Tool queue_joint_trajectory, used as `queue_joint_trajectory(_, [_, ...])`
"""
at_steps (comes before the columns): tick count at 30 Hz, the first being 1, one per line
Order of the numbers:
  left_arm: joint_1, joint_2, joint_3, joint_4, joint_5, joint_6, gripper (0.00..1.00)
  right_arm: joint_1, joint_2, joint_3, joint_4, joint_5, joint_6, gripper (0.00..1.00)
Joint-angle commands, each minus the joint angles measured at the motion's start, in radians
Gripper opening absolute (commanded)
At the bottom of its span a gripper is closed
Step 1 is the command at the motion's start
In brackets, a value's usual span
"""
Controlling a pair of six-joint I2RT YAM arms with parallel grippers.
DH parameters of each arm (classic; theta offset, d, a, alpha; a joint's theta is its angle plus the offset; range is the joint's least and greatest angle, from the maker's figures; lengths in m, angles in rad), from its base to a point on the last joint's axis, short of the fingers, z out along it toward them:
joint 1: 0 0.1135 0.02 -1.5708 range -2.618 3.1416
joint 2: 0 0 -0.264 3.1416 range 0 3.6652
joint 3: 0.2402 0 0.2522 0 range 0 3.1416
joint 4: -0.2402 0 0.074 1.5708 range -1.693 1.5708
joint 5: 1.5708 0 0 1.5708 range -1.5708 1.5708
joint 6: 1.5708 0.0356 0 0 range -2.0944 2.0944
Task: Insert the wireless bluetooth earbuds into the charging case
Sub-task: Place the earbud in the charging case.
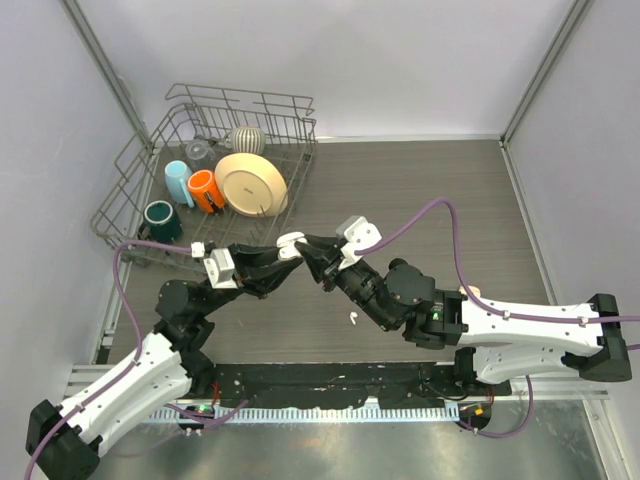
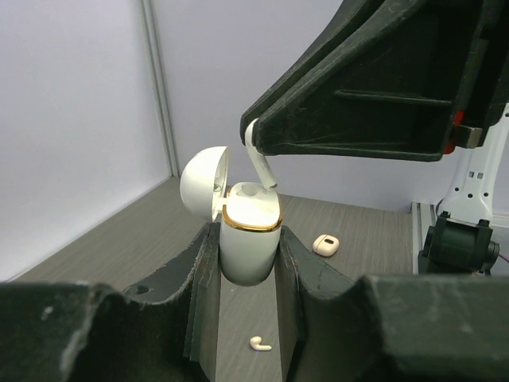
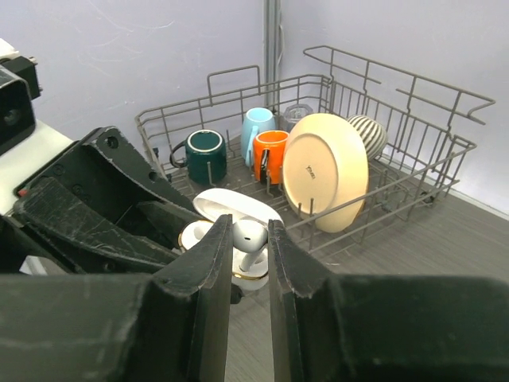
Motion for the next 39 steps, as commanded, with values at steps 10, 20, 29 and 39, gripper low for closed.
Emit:
queue_joint_trajectory(10, [0.001,-0.001,0.051,0.06,0.024,-0.012,0.0,-0.031,-0.022,-0.004,0.039,0.012,-0.034,0.01])
queue_joint_trajectory(20, [0.001,0.003,0.045,0.069,-0.01,-0.014,0.0,-0.032,-0.033,-0.019,0.062,-0.004,0.015,0.01])
queue_joint_trajectory(29, [0.001,0.01,0.04,0.083,-0.02,-0.028,0.0,-0.031,-0.035,-0.031,0.075,-0.002,0.017,0.01])
queue_joint_trajectory(39, [0.001,0.016,0.037,0.084,-0.013,-0.032,0.0,-0.031,-0.012,-0.039,0.122,-0.001,0.026,0.01])
